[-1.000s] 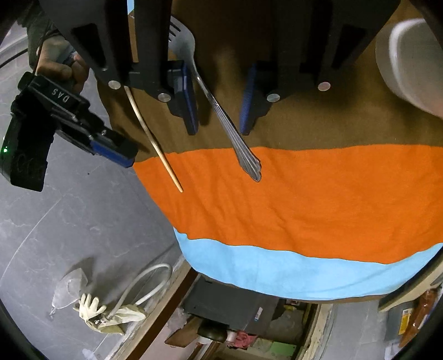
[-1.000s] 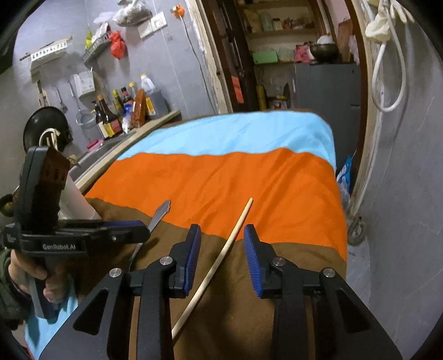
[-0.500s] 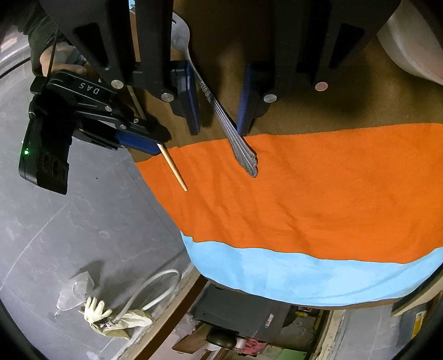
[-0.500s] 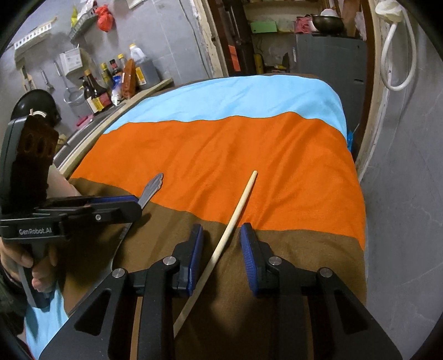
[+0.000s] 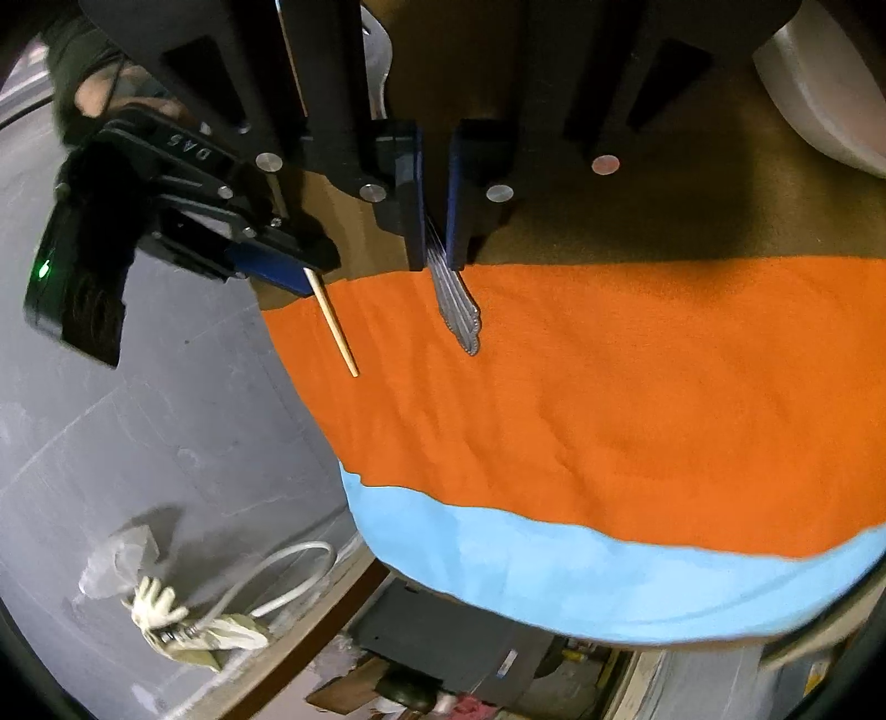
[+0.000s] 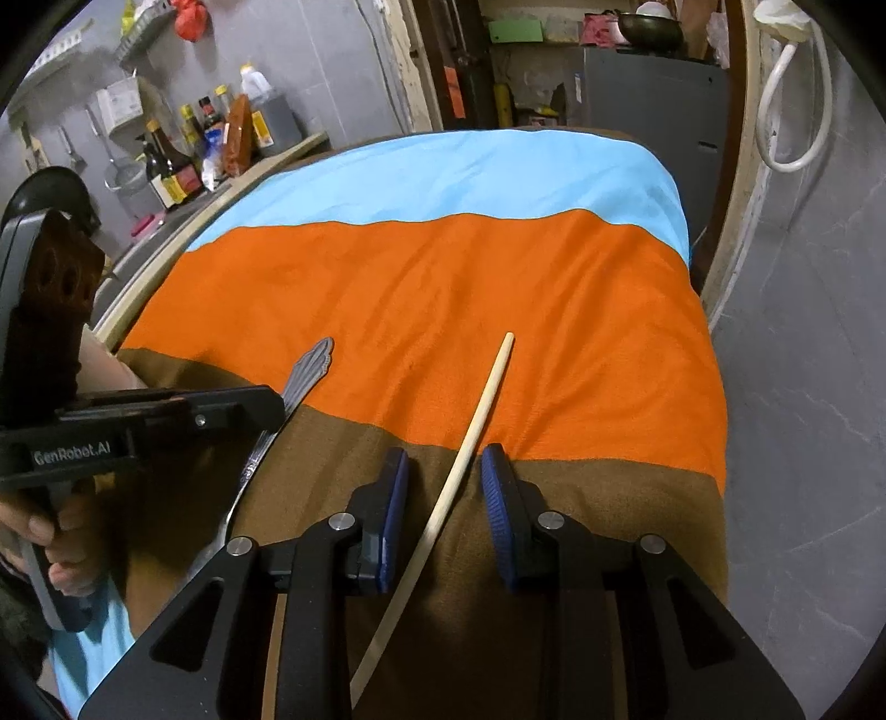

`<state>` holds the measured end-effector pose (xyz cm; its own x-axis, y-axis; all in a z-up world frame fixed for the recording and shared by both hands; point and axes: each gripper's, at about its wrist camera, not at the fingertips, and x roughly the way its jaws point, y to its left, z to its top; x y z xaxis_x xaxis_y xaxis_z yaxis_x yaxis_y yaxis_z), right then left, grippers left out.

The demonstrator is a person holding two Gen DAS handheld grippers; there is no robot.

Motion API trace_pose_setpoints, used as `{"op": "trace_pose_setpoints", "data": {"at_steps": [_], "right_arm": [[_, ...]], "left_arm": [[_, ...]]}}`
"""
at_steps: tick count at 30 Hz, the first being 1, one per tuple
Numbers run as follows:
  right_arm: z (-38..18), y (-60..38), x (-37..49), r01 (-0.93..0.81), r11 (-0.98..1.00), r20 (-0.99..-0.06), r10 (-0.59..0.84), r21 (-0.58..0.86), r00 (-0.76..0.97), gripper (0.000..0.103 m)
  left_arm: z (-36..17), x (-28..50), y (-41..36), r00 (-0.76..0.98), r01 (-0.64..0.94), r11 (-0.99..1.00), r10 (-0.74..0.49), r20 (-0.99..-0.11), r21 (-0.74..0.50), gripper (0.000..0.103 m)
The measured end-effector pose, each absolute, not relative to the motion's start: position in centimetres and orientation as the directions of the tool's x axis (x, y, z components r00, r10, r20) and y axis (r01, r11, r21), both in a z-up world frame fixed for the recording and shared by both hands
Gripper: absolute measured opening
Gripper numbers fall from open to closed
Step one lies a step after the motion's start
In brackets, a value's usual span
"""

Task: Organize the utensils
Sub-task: 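Grasp the silver fork with the left gripper while the right gripper grasps the chopstick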

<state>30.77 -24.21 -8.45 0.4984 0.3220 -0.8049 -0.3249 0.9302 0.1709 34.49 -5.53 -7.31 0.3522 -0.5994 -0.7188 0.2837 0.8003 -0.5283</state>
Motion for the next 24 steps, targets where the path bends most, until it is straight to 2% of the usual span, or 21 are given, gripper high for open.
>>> {"op": "trace_pose_setpoints", "data": {"at_steps": [5, 11, 18, 24], "right_arm": [[-8.7, -24.9, 30.3, -0.327, 0.923, -0.774, 0.357, 0.204, 0.524, 0.026], [-8.7, -26.2, 30.1, -0.344, 0.903, -0.776, 0.406, 0.258, 0.484, 0.023], [-8.4, -26.5, 29.4, -0.367, 0.894, -0.776, 0.417, 0.258, 0.472, 0.023], [-8.5, -26.4, 29.3, -0.370, 0.898, -0.785, 0.403, 0.239, 0.471, 0.023]], "left_arm": [[-7.2, 34.7, -5.3, 0.296, 0.264, 0.783, -0.622, -0.725, -0.564, 0.004], [-6.6, 34.6, -5.7, 0.244, 0.286, 0.788, -0.611, -0.753, -0.546, 0.011], [-5.9, 34.9, -8.3, 0.227, 0.350, 0.853, -0.477, -0.849, -0.386, 0.012], [-5.9, 34.7, -9.5, 0.257, 0.387, 0.876, -0.403, -0.878, -0.289, 0.011]]}}
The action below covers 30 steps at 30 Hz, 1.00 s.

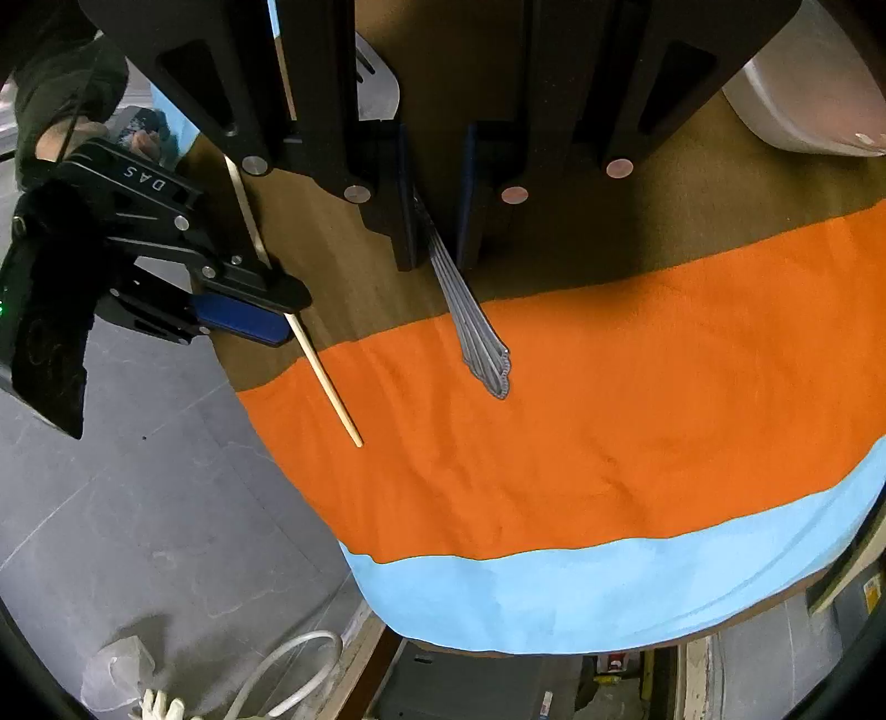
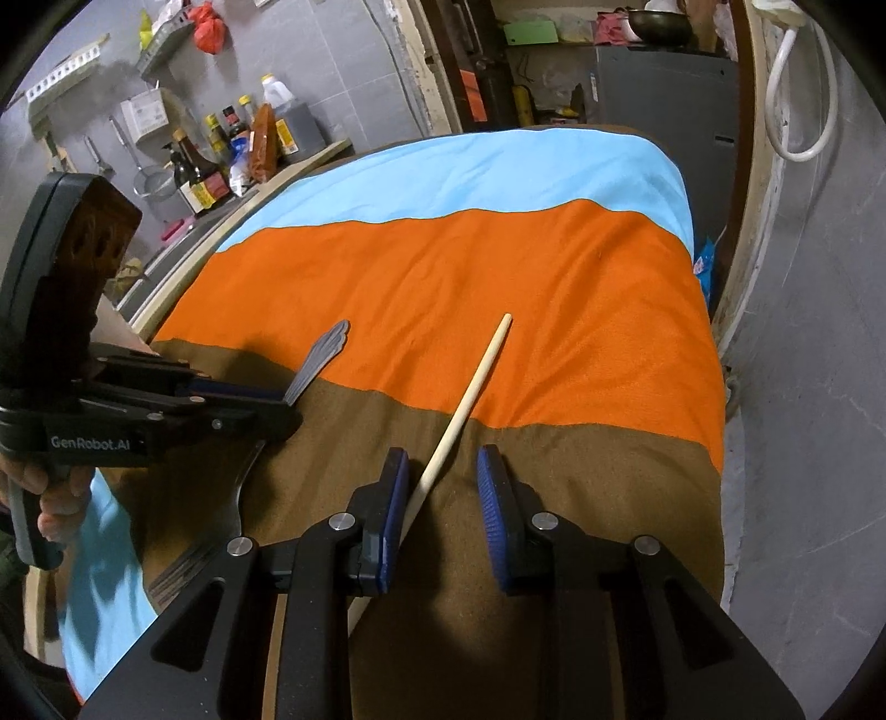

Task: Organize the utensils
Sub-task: 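Grasp the silver fork with the left gripper while the right gripper grasps the chopstick, then lift the fork and chopstick with both grippers and carry them over the basket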

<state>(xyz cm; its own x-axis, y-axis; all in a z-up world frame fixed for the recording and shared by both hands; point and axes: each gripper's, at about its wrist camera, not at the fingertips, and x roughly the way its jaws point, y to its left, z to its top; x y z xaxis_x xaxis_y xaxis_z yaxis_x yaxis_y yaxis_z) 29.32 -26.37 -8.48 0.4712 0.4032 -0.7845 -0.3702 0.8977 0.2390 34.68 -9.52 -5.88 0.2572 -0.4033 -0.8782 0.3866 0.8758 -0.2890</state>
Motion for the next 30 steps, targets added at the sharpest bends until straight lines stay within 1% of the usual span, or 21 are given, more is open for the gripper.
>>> {"op": "trace_pose_setpoints", "data": {"at_steps": [6, 10, 11, 12, 14, 18, 21, 25, 30], "right_arm": [[-8.2, -25.0, 30.3, -0.366, 0.910, -0.829, 0.351, 0.194, 0.436, 0.025], [-8.1, -24.4, 30.6, -0.361, 0.918, -0.841, 0.323, 0.166, 0.434, 0.024], [-8.1, -24.4, 30.6, -0.348, 0.923, -0.843, 0.315, 0.165, 0.436, 0.021], [-8.1, -24.4, 30.6, -0.336, 0.927, -0.844, 0.311, 0.168, 0.436, 0.014], [-8.1, -24.8, 30.8, -0.306, 0.929, -0.839, 0.332, 0.210, 0.432, 0.009], [-8.1, -26.1, 30.0, -0.258, 0.911, -0.795, 0.408, 0.322, 0.449, 0.003], [-7.8, -26.5, 28.5, -0.261, 0.892, -0.753, 0.451, 0.369, 0.479, 0.003], [-7.3, -26.5, 26.1, -0.291, 0.874, -0.698, 0.485, 0.388, 0.526, 0.003], [-6.9, -26.4, 23.3, -0.338, 0.869, -0.627, 0.494, 0.360, 0.602, 0.003]], "left_arm": [[-6.1, 34.0, -9.8, 0.305, 0.402, 0.878, -0.395, -0.867, -0.259, 0.010], [-6.4, 33.4, -9.2, 0.344, 0.381, 0.877, -0.428, -0.836, -0.292, 0.007], [-6.5, 33.3, -8.9, 0.349, 0.371, 0.875, -0.442, -0.826, -0.312, 0.007], [-6.6, 33.2, -8.8, 0.352, 0.363, 0.872, -0.454, -0.819, -0.327, 0.006], [-6.8, 33.0, -8.2, 0.348, 0.346, 0.860, -0.488, -0.800, -0.374, 0.004], [-6.4, 32.0, -7.7, 0.346, 0.350, 0.848, -0.512, -0.786, -0.398, 0.002], [-6.2, 30.9, -7.3, 0.337, 0.363, 0.834, -0.534, -0.776, -0.416, 0.001], [-5.7, 28.7, -7.0, 0.344, 0.377, 0.817, -0.560, -0.754, -0.436, 0.000], [-5.5, 26.1, -6.9, 0.378, 0.400, 0.802, -0.586, -0.717, -0.444, 0.000]]}}
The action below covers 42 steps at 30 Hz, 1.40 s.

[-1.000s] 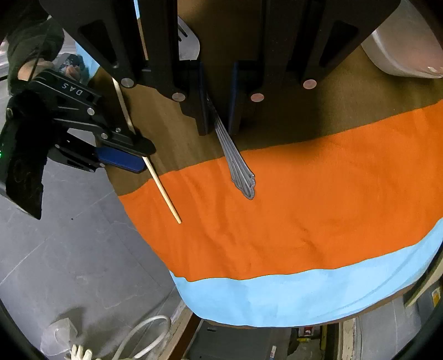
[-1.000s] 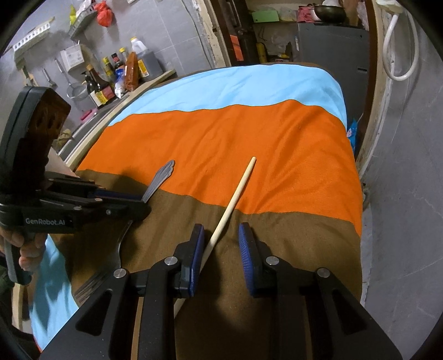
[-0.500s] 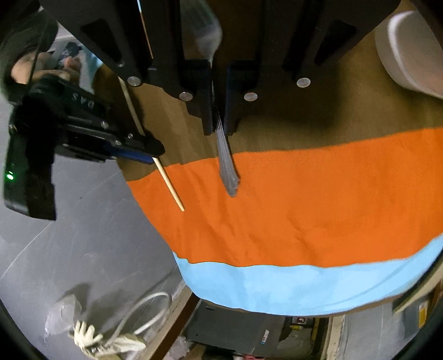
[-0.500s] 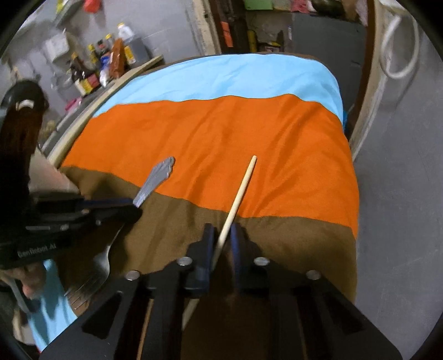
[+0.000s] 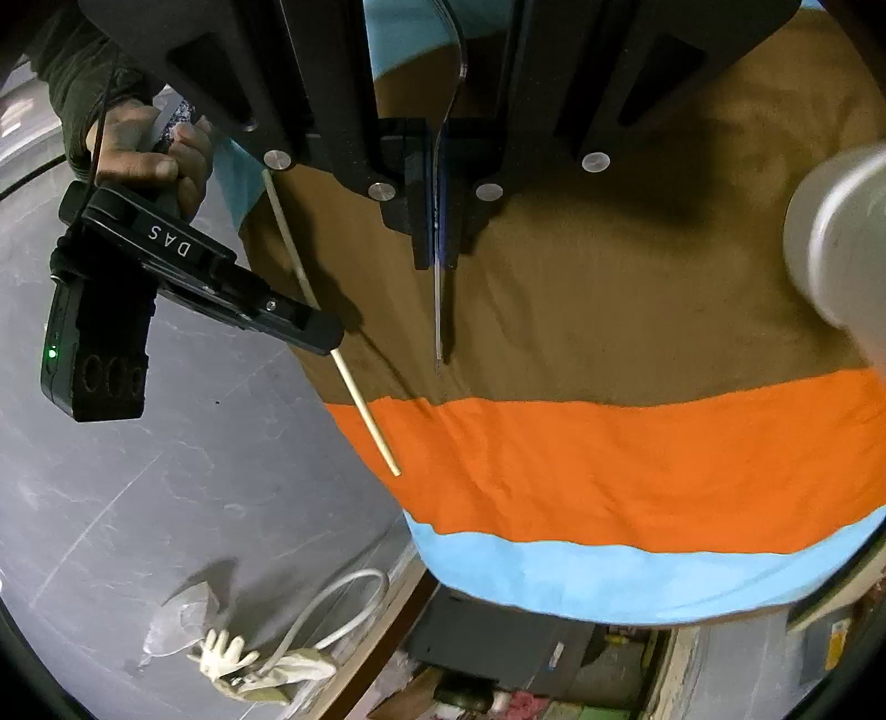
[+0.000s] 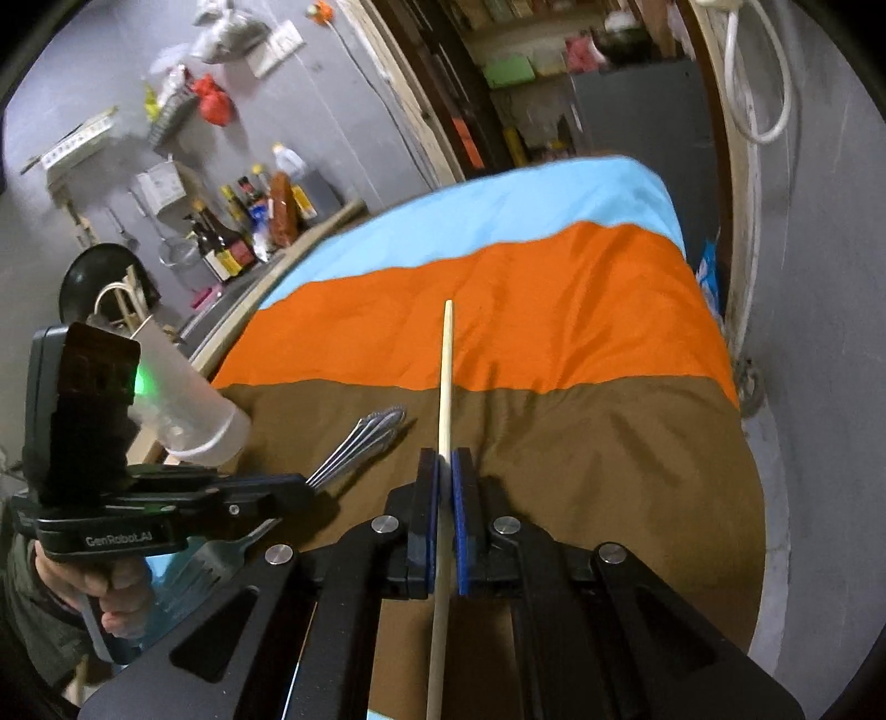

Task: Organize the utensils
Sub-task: 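Lift the fork and chopstick with both grippers and carry them over the basket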

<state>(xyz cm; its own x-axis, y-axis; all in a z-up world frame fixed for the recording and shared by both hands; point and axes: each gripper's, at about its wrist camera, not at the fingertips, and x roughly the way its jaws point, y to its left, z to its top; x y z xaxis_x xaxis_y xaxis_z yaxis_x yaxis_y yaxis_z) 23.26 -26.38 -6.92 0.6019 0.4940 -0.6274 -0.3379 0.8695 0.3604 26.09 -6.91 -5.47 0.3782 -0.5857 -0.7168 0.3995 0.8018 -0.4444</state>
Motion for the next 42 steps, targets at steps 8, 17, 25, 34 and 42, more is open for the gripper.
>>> {"op": "trace_pose_setpoints", "data": {"at_steps": [8, 17, 25, 34, 42], "right_arm": [[-4.1, -25.1, 19.2, -0.432, 0.871, -0.468, 0.490, 0.233, 0.735, 0.003], [-1.7, -23.7, 17.1, -0.513, 0.825, -0.256, 0.562, 0.237, 0.786, 0.003], [2.0, -21.4, 16.4, -0.571, 0.799, -0.111, 0.595, 0.191, 0.796, 0.003], [6.1, -16.4, 17.9, -0.670, 0.717, 0.048, 0.675, 0.195, 0.736, 0.003], [7.2, -10.7, 20.2, -0.743, 0.637, 0.138, 0.733, 0.203, 0.666, 0.003]], "left_arm": [[-4.2, 22.3, -5.1, 0.483, 0.431, 0.764, -0.645, -0.593, -0.480, 0.000], [-0.1, 18.8, -3.3, 0.676, 0.469, 0.757, -0.639, -0.366, -0.455, 0.000], [3.6, 17.5, -0.9, 0.785, 0.466, 0.786, -0.579, -0.219, -0.406, 0.000], [7.8, 16.7, 5.5, 0.876, 0.401, 0.825, -0.472, -0.096, -0.398, 0.000], [9.8, 16.3, 11.5, 0.942, 0.294, 0.880, -0.333, -0.043, -0.374, 0.000]]}}
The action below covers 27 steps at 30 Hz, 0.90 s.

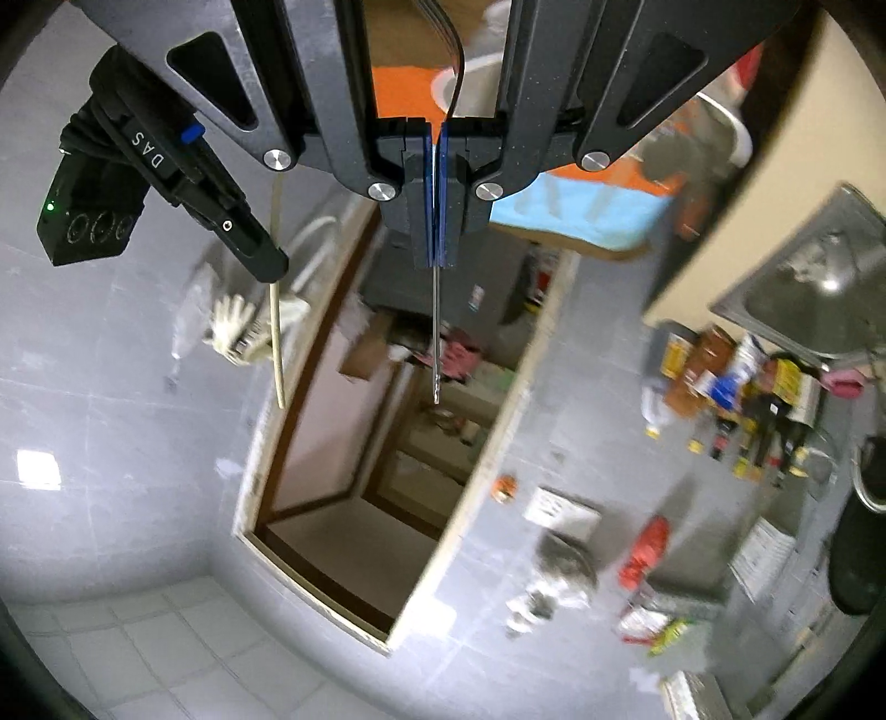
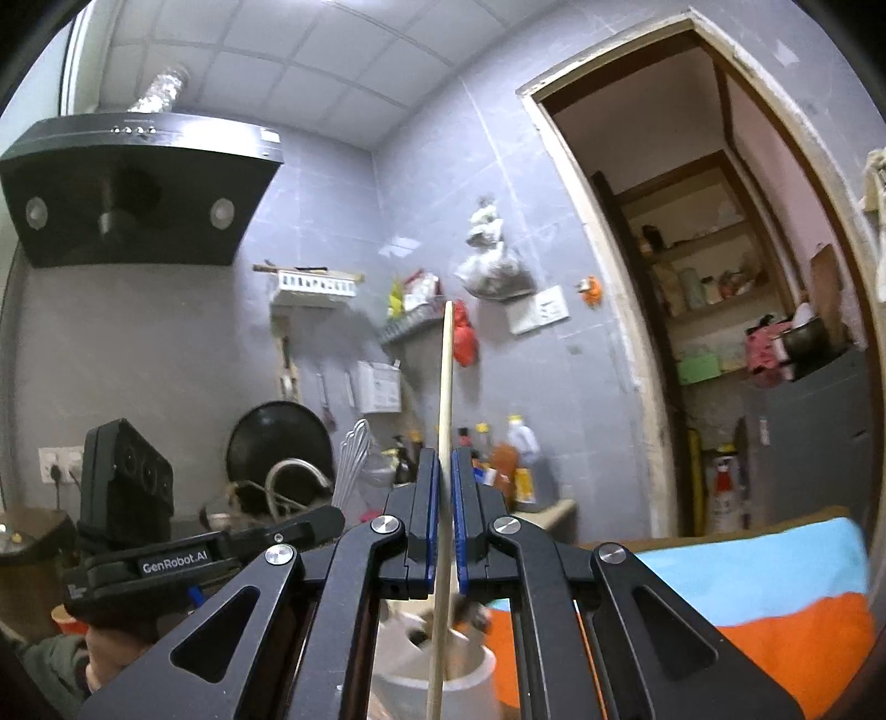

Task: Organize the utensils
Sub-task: 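Lift the fork and chopstick with both grippers and carry them over the basket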

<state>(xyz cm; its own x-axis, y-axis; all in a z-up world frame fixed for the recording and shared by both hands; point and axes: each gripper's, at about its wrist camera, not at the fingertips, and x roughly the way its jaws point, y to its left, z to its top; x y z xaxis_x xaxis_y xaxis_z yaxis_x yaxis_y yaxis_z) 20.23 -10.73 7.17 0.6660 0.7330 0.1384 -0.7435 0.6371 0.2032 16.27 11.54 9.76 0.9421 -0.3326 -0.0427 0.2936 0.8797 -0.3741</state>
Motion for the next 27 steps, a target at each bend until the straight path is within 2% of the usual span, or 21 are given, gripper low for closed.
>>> {"op": "trace_pose_setpoints", "data": {"at_steps": [9, 18, 27], "right_arm": [[5.0, -7.5, 23.3, -0.754, 0.599, 0.219, 0.724, 0.270, 0.654, 0.003], [2.4, -6.7, 24.9, -0.714, 0.639, 0.211, 0.684, 0.287, 0.698, 0.003], [1.3, -6.2, 24.0, -0.705, 0.674, 0.206, 0.674, 0.219, 0.709, 0.003]], "left_arm": [[9.0, 17.4, 17.3, 0.987, 0.151, 0.923, -0.162, -0.001, -0.354, 0.000], [5.6, 19.5, 19.9, 0.998, 0.053, 0.918, -0.035, 0.054, -0.392, 0.000], [3.7, 18.8, 18.0, 0.989, 0.010, 0.946, 0.040, 0.145, -0.325, 0.000]]}}
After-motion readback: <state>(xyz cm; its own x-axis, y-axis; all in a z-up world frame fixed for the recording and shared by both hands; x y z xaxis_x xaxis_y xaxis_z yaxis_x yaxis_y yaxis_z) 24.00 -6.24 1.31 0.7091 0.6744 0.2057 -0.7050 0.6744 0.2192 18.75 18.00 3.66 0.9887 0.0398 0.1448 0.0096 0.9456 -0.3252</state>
